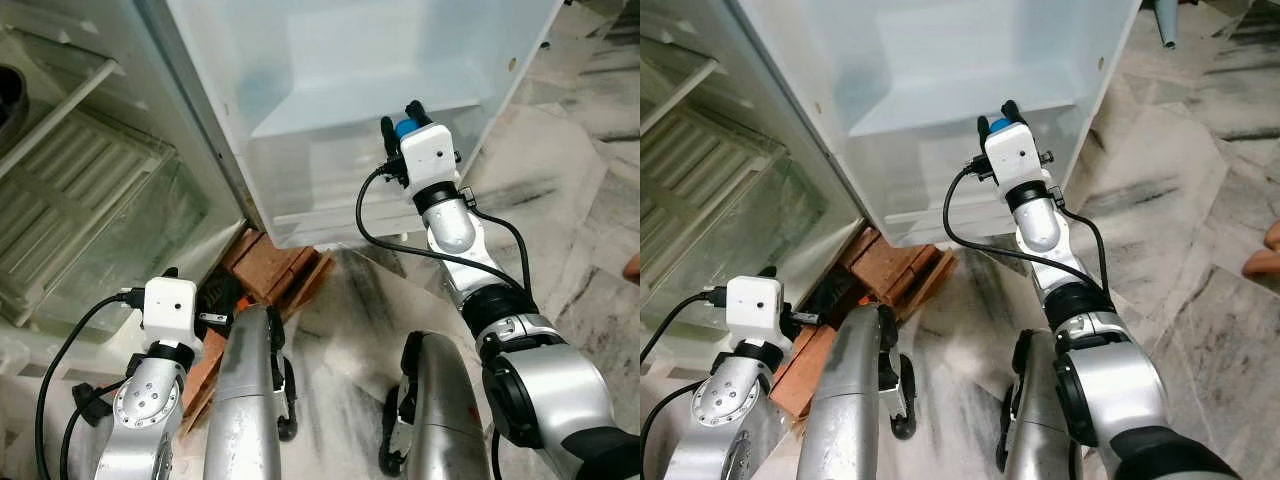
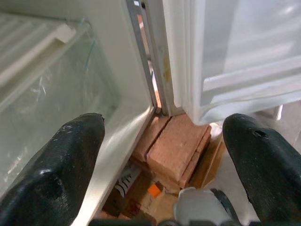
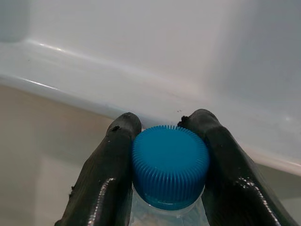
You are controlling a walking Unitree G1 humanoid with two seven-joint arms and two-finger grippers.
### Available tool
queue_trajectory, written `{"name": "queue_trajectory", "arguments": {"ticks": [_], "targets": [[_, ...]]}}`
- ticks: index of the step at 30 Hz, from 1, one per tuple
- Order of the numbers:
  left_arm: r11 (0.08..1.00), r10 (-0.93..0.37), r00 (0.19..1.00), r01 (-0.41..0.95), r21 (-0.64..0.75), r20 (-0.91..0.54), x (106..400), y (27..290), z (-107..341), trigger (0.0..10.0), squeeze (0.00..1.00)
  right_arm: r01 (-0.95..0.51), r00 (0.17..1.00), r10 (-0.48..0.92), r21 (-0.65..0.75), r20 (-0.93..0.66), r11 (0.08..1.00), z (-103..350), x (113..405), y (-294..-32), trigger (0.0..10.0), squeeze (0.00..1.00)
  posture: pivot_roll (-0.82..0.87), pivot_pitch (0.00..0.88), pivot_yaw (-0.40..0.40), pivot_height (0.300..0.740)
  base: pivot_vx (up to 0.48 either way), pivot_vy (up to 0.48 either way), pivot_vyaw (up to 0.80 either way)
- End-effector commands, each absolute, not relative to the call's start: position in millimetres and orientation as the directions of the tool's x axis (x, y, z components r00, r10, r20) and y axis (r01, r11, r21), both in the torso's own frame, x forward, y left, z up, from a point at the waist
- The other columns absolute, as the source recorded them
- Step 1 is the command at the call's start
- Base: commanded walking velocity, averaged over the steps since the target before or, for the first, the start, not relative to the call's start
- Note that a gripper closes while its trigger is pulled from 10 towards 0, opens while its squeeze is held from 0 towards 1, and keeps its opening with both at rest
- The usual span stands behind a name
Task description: Restocking fridge
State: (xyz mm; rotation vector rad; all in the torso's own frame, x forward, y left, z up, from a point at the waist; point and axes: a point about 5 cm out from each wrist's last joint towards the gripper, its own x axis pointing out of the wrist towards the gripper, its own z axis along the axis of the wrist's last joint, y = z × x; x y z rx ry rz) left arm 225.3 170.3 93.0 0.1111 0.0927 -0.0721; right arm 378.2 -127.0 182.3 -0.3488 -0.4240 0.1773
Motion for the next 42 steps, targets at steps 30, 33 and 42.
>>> {"name": "queue_trajectory", "arguments": {"ticks": [30,33,42], "targets": [[0.993,-0.046,0.995,0.055,0.109,-0.084,228,172,88,10.0,0.0,-0.098,0.951,0.183,-0.319,0.248,0.943,155,374,-138,10.0,0.0,0.18,0.255,0.064,0.572,0.312,0.0,0.0],[0.992,-0.049,0.995,0.058,0.11,-0.083,228,172,88,10.0,0.0,-0.098,0.951,0.184,-0.324,0.25,0.941,154,374,-138,10.0,0.0,0.17,0.254,0.064,0.572,0.326,0.0,0.0],[0.992,-0.056,0.995,0.065,0.108,-0.082,228,171,88,10.0,0.0,-0.094,0.948,0.187,-0.332,0.259,0.938,154,372,-138,10.0,0.0,0.17,0.251,0.064,0.572,0.353,0.0,0.0]]}}
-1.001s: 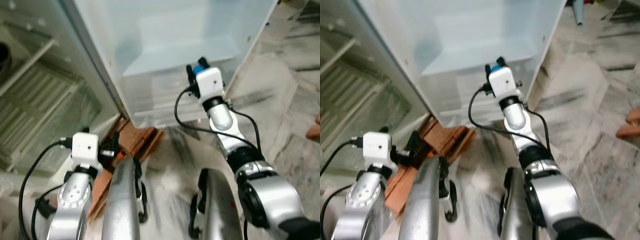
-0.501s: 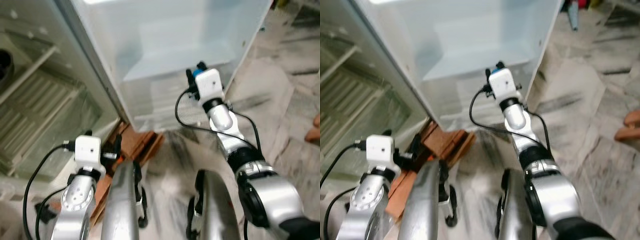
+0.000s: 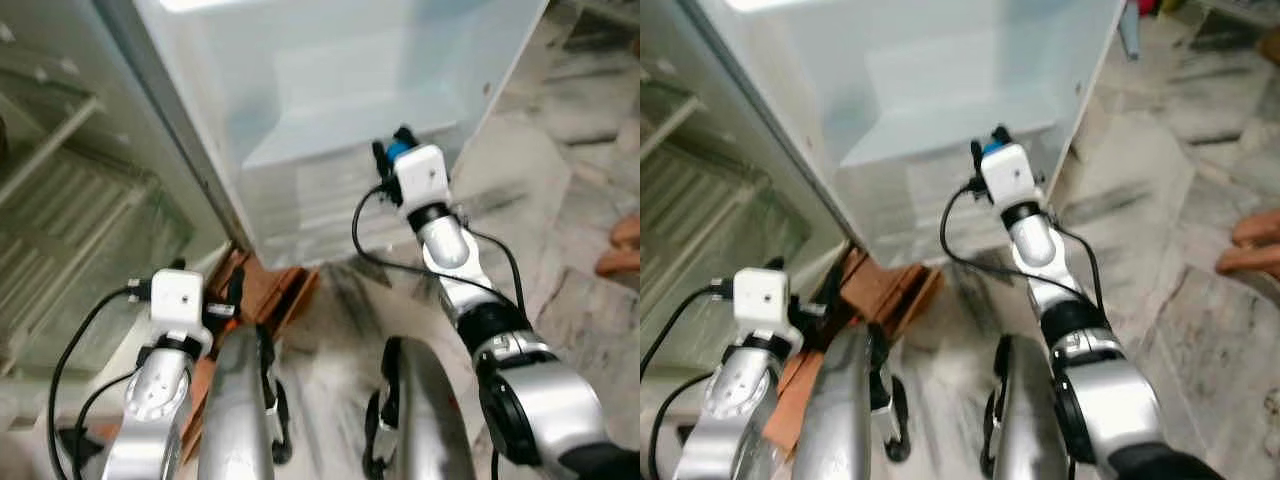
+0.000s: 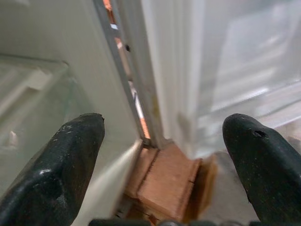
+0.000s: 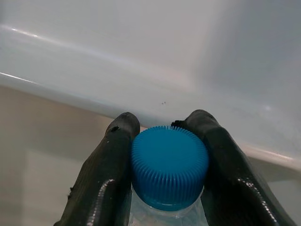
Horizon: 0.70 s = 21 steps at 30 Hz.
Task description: Restocking fridge
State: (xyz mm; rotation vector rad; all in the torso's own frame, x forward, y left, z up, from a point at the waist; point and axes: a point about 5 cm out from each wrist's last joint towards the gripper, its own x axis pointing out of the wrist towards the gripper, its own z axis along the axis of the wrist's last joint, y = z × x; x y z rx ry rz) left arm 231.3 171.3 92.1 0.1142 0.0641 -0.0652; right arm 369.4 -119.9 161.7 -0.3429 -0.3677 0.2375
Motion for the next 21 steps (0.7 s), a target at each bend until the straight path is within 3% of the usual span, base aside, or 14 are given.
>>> {"name": "queue_trajectory", "arguments": {"ticks": [1,11,21], "targets": [[0.992,-0.056,0.995,0.065,0.108,-0.083,228,171,88,10.0,0.0,-0.095,0.947,0.188,-0.332,0.26,0.939,153,371,-137,10.0,0.0,0.17,0.251,0.064,0.572,0.356,0.0,0.0],[0.993,-0.047,0.995,0.056,0.105,-0.085,229,170,86,10.0,0.0,-0.078,0.946,0.18,-0.348,0.271,0.934,150,369,-138,10.0,0.0,0.17,0.244,0.054,0.572,0.349,0.0,0.0],[0.993,-0.024,0.996,0.034,0.113,-0.088,221,173,88,10.0,0.0,-0.121,0.954,0.191,-0.287,0.232,0.95,160,382,-124,10.0,0.0,0.21,0.271,0.058,0.572,0.0,0.0,0.0]]}}
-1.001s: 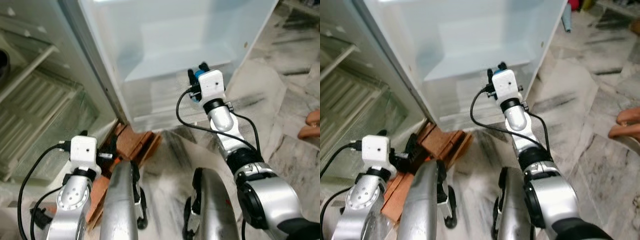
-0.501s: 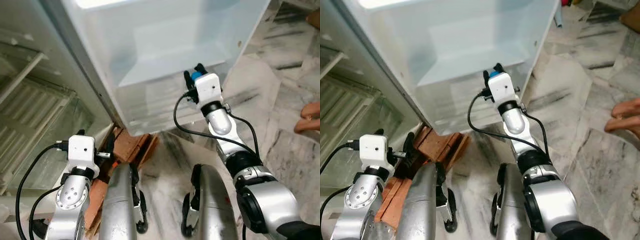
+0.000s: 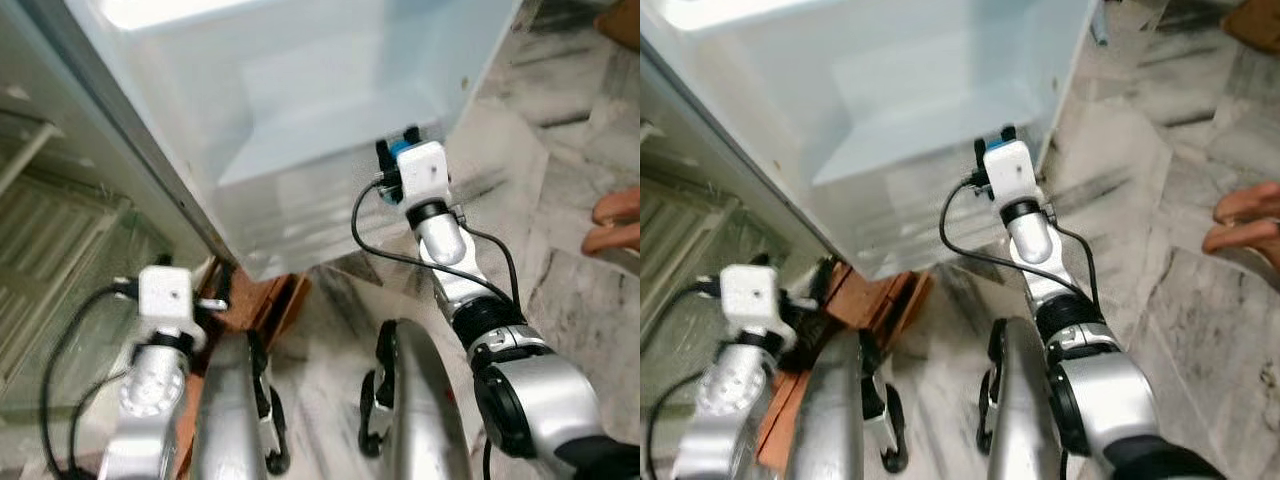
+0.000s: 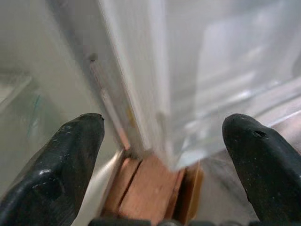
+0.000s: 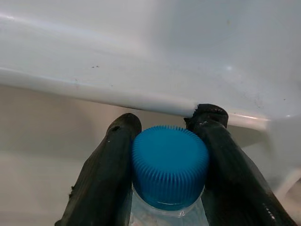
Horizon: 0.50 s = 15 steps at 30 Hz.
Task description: Restocking fridge
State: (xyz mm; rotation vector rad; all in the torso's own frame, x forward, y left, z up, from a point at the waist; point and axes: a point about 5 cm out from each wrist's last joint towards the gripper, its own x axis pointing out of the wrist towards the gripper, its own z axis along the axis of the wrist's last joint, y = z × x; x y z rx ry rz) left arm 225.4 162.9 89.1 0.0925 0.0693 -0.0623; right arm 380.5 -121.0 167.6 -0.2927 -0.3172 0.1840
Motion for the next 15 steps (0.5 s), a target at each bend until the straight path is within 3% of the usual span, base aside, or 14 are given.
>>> {"name": "queue_trajectory", "arguments": {"ticks": [1,5,8,10,15], "targets": [[0.993,-0.02,0.996,0.03,0.116,-0.088,220,174,88,10.0,0.0,-0.124,0.948,0.197,-0.279,0.251,0.952,165,382,-120,10.0,0.0,0.21,0.272,0.059,0.572,0.0,0.0,0.0],[0.992,-0.005,0.997,0.015,0.125,-0.081,216,177,91,10.0,0.0,-0.158,0.908,0.238,-0.245,0.345,0.957,184,382,-104,10.0,0.0,0.23,0.276,0.059,0.572,0.0,0.0,0.0],[0.991,0.002,0.997,0.009,0.132,-0.083,213,179,92,10.0,0.0,-0.183,0.805,0.299,-0.266,0.512,0.946,207,369,-89,10.0,0.0,0.23,0.287,0.067,0.572,0.0,0.0,0.0],[0.991,0.001,0.996,0.01,0.132,-0.084,213,179,92,10.0,0.0,-0.18,0.796,0.301,-0.27,0.525,0.946,209,368,-88,10.0,0.0,0.23,0.287,0.067,0.572,0.0,0.0,0.0],[0.99,-0.006,0.997,0.017,0.137,-0.079,213,178,96,10.0,0.0,-0.162,0.707,0.408,-0.429,0.578,0.889,202,350,-77,10.0,0.0,0.24,0.318,0.089,0.572,0.0,0.0,0.0]]}}
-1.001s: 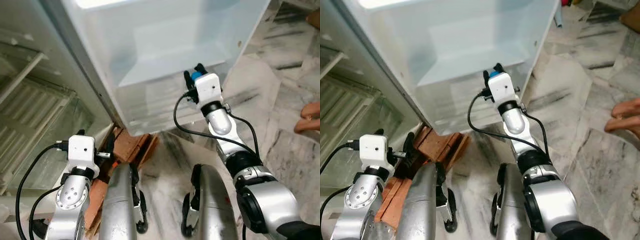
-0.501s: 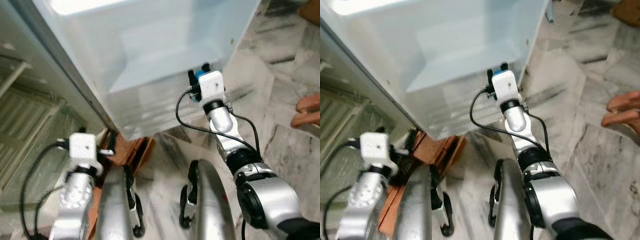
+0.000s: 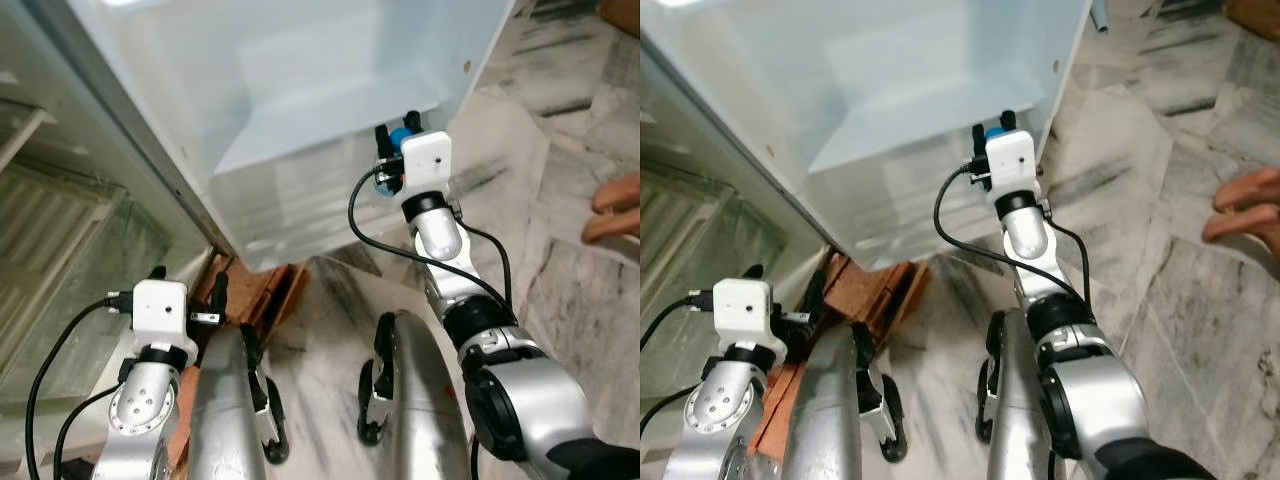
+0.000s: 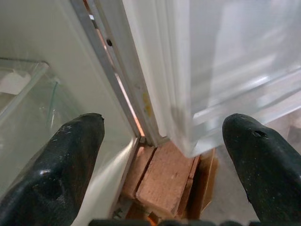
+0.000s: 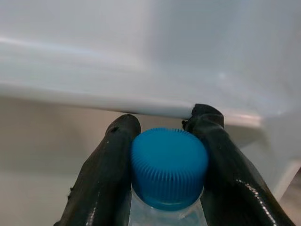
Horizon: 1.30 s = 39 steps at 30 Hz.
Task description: Restocking fridge
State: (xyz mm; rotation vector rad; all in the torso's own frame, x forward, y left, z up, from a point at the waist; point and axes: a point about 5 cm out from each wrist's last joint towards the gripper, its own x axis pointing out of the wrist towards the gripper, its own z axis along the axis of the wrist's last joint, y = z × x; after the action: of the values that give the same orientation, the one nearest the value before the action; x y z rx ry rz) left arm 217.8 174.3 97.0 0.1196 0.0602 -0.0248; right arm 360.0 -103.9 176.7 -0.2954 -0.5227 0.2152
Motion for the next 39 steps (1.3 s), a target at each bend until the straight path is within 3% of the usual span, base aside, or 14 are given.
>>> {"name": "queue_trajectory", "arguments": {"ticks": [1,6,9,11,19,26,29,32,37,39], "targets": [[0.99,-0.009,0.997,0.019,0.138,-0.076,211,178,97,10.0,0.0,-0.169,0.66,0.487,-0.518,0.572,0.838,194,340,-68,10.0,0.0,0.25,0.327,0.093,0.572,0.0,0.0,0.0],[0.99,-0.009,0.997,0.019,0.139,-0.077,209,179,98,10.0,0.0,-0.175,0.633,0.527,-0.558,0.567,0.811,188,334,-62,10.0,0.0,0.26,0.339,0.096,0.572,0.0,0.0,0.0],[0.99,-0.008,0.996,0.02,0.14,-0.089,201,182,101,10.0,0.0,-0.164,0.542,0.589,-0.612,0.599,0.774,194,320,-48,10.0,0.0,0.27,0.379,0.113,0.572,0.0,0.0,0.0],[0.99,-0.008,0.995,0.022,0.14,-0.097,199,182,101,10.0,0.0,-0.16,0.525,0.583,-0.6,0.62,0.784,199,318,-44,10.0,0.0,0.28,0.384,0.114,0.572,0.0,0.0,0.0],[0.99,-0.012,0.994,0.028,0.141,-0.111,193,184,106,10.0,0.0,-0.109,0.687,0.534,-0.656,0.493,0.747,157,331,-67,10.0,0.0,0.32,0.406,0.136,0.572,0.0,0.0,0.0],[0.989,-0.018,0.991,0.037,0.145,-0.13,188,185,107,10.0,0.0,-0.081,0.771,0.502,-0.722,0.391,0.687,134,337,-82,10.0,0.0,0.33,0.415,0.146,0.572,0.0,0.0,0.0],[0.988,-0.022,0.99,0.042,0.148,-0.138,188,185,108,10.0,0.0,-0.063,0.868,0.402,-0.738,0.292,0.672,118,345,-108,10.0,0.0,0.33,0.415,0.147,0.572,0.0,0.0,0.0],[0.988,-0.023,0.99,0.043,0.148,-0.139,188,185,108,10.0,0.0,-0.056,0.886,0.375,-0.737,0.274,0.673,116,346,-114,10.0,0.0,0.33,0.415,0.147,0.572,0.0,0.0,0.0],[0.988,-0.033,0.989,0.054,0.145,-0.144,191,184,107,10.0,0.0,0.104,0.984,0.003,-0.595,0.176,0.797,108,357,-172,10.0,0.0,0.32,0.399,0.147,0.572,0.0,0.0,0.0],[0.988,-0.034,0.989,0.056,0.145,-0.144,192,183,107,10.0,0.0,0.129,0.986,-0.045,-0.576,0.159,0.807,107,357,-180,10.0,0.0,0.31,0.396,0.147,0.572,0.0,0.0,0.0]]}}
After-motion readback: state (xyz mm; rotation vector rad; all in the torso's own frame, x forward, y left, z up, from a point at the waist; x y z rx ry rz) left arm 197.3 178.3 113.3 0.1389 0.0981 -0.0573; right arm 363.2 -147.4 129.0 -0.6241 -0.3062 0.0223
